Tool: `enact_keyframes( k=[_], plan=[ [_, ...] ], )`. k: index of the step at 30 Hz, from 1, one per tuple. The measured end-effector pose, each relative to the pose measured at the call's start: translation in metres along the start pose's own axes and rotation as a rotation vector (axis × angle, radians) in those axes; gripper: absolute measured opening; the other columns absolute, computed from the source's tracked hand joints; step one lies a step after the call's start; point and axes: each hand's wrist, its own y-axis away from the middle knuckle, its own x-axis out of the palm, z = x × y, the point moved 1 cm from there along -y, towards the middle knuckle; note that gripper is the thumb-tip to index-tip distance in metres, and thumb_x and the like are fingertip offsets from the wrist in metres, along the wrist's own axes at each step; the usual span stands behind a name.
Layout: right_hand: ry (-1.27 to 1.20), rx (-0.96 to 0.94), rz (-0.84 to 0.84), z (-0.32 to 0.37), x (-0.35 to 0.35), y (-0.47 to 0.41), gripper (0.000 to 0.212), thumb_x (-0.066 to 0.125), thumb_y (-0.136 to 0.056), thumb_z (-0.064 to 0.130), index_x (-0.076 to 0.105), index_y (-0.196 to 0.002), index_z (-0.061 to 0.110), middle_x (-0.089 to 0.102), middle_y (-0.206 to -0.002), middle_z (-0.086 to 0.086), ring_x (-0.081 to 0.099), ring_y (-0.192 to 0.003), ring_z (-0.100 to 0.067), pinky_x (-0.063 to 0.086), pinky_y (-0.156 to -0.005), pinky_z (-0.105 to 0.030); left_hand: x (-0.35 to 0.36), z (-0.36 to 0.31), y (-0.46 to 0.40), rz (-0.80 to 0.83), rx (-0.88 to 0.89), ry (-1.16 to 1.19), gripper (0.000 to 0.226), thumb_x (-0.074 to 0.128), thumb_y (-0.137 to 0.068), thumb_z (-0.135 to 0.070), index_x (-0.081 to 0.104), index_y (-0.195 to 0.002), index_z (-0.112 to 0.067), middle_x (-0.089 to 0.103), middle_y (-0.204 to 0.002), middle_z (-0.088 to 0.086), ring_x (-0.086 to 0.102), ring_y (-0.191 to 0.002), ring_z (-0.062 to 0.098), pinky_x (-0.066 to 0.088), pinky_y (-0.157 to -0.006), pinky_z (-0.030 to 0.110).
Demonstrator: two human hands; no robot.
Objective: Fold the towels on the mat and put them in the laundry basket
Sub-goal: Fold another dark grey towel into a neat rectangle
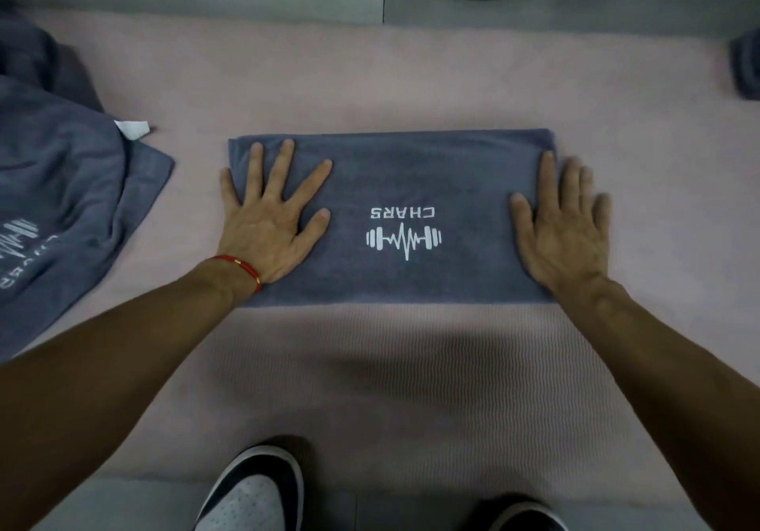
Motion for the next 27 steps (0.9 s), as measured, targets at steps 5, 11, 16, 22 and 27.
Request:
enact_keyframes(
  k=[5,11,16,22,27],
  plan=[
    [-0.107,0.047,-0.045,-0.007,-0.010,0.008,0.076,0.020,-0.105,0.060,0.012,-0.160,0.010,0.021,-0.166,-0.013,0.019,-0.152,-0.033,0.018,-0.120,-0.056,-0.009,-0.030,0.026,-0.076,0.049,-0.066,0.067,0.018,-0.099,-0.060,0.007,-0.160,-0.033,-0.002,-0.168,0.010,-0.007,-0.153,0.040,-0.002,-0.112,0.076],
    [0.047,0.121,-0.209,0.000,-0.014,0.032,0.053,0.046,-0.102,0.047,0.056,-0.121,-0.002,0.051,-0.124,-0.025,0.047,-0.112,-0.042,0.039,-0.086,-0.054,0.019,-0.061,0.062,-0.017,0.157,-0.069,0.064,0.011,-0.100,-0.061,0.006,-0.160,-0.037,-0.004,-0.169,0.003,-0.008,-0.153,0.037,0.002,-0.111,0.076],
    [-0.218,0.208,-0.030,0.001,-0.027,0.018,0.047,0.060,-0.095,0.043,0.057,-0.120,0.003,0.051,-0.123,-0.021,0.047,-0.116,-0.040,0.043,-0.092,-0.053,0.004,-0.066,0.056,-0.010,0.197,-0.057,0.067,0.019,-0.098,-0.059,0.005,-0.160,-0.037,-0.006,-0.169,0.005,-0.008,-0.153,0.038,0.007,-0.111,0.077],
    [-0.720,0.426,0.142,0.002,-0.058,0.006,0.043,0.072,-0.090,0.027,0.056,-0.126,0.011,0.057,-0.116,0.000,0.057,-0.099,-0.020,0.047,-0.078,-0.032,0.005,-0.087,0.038,0.017,0.353,-0.093,0.060,0.011,-0.103,-0.055,-0.009,-0.157,-0.042,-0.014,-0.168,-0.002,-0.016,-0.153,0.030,-0.001,-0.114,0.073],
    [-0.934,0.543,0.347,-0.002,-0.084,0.004,0.032,0.061,-0.100,0.034,0.066,-0.114,0.006,0.070,-0.111,-0.007,0.067,-0.098,-0.025,0.053,-0.071,-0.035,0.000,-0.082,0.035,0.111,0.376,-0.020,0.062,0.009,-0.098,-0.058,-0.014,-0.154,-0.047,-0.013,-0.168,-0.006,-0.018,-0.153,0.026,-0.001,-0.115,0.071]
  ],
)
